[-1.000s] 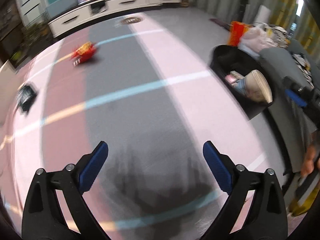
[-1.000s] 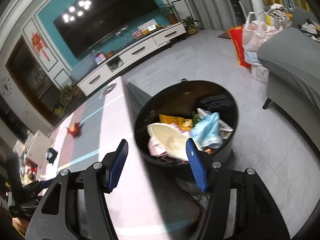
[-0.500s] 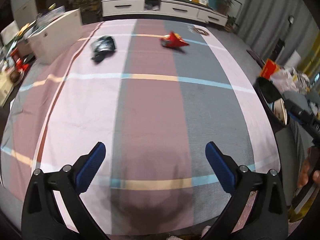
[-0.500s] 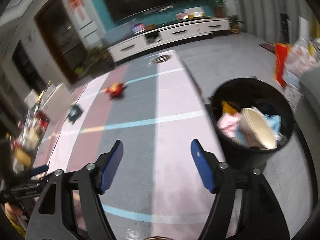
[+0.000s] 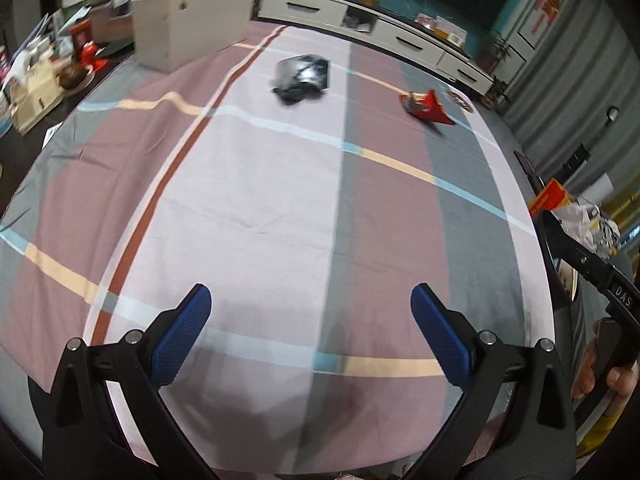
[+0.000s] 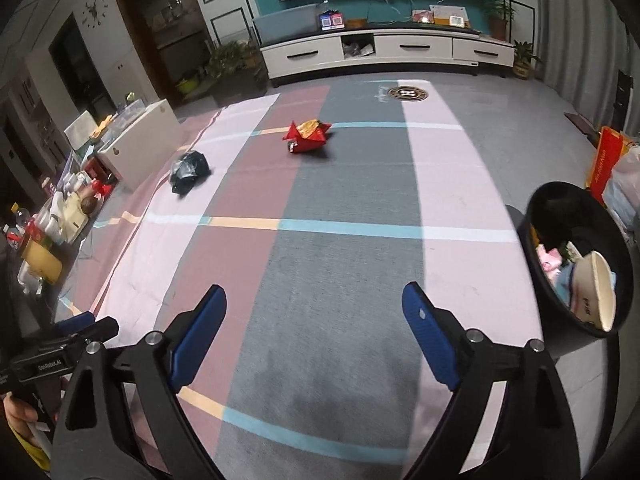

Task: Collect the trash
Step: 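Move both open tools back toward the black bag and red snack bag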

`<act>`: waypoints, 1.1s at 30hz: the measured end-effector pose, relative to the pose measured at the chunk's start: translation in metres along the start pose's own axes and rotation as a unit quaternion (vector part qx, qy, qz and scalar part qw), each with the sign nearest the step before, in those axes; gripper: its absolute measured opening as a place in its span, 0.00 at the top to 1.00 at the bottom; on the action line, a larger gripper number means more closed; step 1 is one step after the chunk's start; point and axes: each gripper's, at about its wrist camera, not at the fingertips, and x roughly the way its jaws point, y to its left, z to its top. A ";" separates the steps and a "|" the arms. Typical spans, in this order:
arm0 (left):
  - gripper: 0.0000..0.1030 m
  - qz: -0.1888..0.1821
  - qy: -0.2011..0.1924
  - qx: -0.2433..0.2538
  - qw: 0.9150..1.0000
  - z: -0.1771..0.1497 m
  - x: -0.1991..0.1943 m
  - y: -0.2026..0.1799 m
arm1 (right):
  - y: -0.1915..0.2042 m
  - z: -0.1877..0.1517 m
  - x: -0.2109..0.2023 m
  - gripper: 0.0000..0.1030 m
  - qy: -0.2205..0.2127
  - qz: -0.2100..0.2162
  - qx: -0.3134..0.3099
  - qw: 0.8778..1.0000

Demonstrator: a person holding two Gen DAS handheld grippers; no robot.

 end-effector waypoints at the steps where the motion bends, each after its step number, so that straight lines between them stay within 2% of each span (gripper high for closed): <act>1: 0.03 0.001 0.001 -0.005 1.000 0.001 0.003 0.003 | 0.002 0.001 0.005 0.14 0.004 -0.001 -0.001 1.000; 6: 0.03 0.002 0.002 -0.024 1.000 0.008 0.013 0.014 | 0.008 0.014 0.026 0.14 0.013 -0.014 -0.005 1.000; 11: 0.03 0.014 -0.013 -0.009 1.000 0.031 0.023 0.009 | 0.002 0.040 0.048 0.12 0.011 -0.018 0.008 1.000; 18: 0.03 0.003 -0.050 0.010 0.999 0.087 0.040 -0.005 | -0.001 0.080 0.076 0.12 -0.004 0.003 0.010 1.000; 23: 0.03 -0.014 -0.066 -0.009 0.998 0.129 0.056 -0.004 | -0.009 0.112 0.104 0.12 -0.001 0.038 0.040 0.998; 29: 0.03 0.018 -0.084 -0.004 0.996 0.175 0.083 -0.004 | -0.019 0.145 0.143 0.12 0.009 0.048 0.075 0.996; 33: 0.03 0.018 -0.080 0.004 0.997 0.192 0.103 -0.005 | -0.024 0.166 0.166 0.12 0.011 0.049 0.095 0.994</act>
